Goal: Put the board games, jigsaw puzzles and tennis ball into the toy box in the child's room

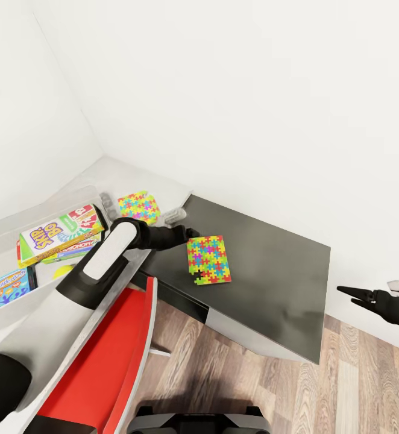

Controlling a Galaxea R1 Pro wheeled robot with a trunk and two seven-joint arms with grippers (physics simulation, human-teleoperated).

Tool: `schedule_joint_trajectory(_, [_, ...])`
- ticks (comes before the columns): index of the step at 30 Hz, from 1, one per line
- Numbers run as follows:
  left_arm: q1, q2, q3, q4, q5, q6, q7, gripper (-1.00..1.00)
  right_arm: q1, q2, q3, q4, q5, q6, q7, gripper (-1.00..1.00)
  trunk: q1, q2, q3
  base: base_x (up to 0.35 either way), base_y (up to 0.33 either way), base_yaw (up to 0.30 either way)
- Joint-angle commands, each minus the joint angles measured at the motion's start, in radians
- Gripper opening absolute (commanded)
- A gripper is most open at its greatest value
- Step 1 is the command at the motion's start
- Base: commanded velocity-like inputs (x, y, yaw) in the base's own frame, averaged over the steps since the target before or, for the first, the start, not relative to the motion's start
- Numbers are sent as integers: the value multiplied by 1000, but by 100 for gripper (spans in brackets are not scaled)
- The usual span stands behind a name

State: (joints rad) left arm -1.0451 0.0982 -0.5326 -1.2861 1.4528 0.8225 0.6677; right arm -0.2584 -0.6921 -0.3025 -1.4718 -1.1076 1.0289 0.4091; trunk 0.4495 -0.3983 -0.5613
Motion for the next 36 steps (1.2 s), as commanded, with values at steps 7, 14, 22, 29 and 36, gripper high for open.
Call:
schedule_joint_trajectory(7, [-1,18,-3,78,-56,-36,-125,100,0,0,3,-2,9,4,10,100,1,-2,-1,0,0,0])
schedule_joint_trajectory(14, [-1,21,-2,120,-120,-53,-238,100,0,-1,4,-4,9,4,10,100,1,-2,-1,0,0,0])
schedule_joint_trajectory(22, [-1,19,-1,141,-143,-62,-288,100,0,1,5,-20,9,4,9,100,1,-2,-1,0,0,0])
schedule_joint_trajectory(29, [-2,12,-2,146,-150,-67,-300,100,1,6,4,-28,10,4,8,100,1,-2,-2,0,0,0])
schedule_joint_trajectory(36, [-2,10,-3,152,-155,-109,-304,100,18,9,2,-38,11,4,8,100,1,-2,-9,0,0,0])
